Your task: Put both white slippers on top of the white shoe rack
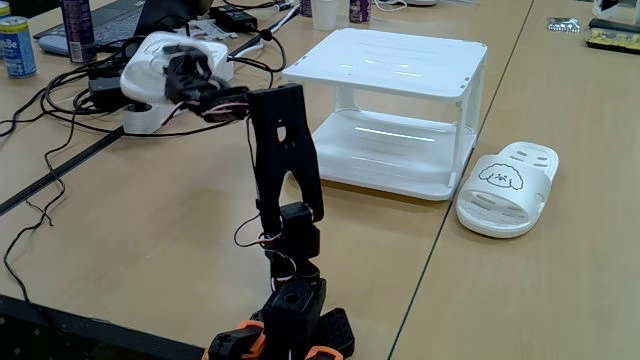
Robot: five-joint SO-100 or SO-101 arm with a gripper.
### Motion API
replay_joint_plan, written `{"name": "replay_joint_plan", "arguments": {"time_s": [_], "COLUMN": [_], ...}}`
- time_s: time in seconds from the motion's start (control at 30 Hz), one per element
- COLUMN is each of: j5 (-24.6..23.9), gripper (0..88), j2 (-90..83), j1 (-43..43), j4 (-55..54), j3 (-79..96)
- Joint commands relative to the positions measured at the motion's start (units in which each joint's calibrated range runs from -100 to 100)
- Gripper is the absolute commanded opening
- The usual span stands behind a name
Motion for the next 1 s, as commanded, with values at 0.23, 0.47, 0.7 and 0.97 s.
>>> {"name": "replay_joint_plan", "arguments": {"time_s": [0.23,0.47,0.7,0.97], "j5": [0.4,0.4,0.4,0.4], "gripper": [0.8,0.8,0.8,0.8], "j2": [-14.5,-14.1,-14.0,-13.9], "j1": [6.3,11.6,13.7,18.4], "j4": [11.3,17.8,22.1,22.7], "j3": [-10.0,-19.4,-25.5,-25.6]}}
